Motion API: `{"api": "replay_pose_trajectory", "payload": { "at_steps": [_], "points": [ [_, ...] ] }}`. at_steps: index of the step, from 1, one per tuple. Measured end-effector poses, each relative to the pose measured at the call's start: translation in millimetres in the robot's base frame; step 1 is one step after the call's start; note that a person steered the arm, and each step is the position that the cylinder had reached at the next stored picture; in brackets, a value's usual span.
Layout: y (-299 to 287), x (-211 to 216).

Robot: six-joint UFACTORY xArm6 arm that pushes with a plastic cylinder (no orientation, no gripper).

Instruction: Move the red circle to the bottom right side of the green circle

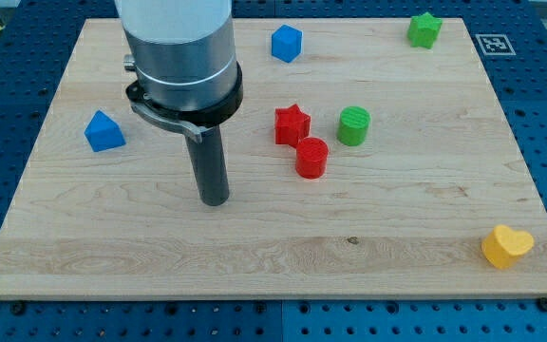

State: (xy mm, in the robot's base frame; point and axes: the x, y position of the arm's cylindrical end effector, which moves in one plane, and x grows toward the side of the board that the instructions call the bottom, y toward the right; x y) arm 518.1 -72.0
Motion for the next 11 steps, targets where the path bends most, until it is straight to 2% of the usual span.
{"api": "replay_pose_trajectory", "payload": {
  "at_steps": [2,4,6,7,8,9,10,11],
  "points": [
    [0,-14],
    [38,-27],
    [41,-46],
    [87,-52],
    [139,-48],
    [161,-38],
    [172,-37],
    [172,-13]
  ]
}}
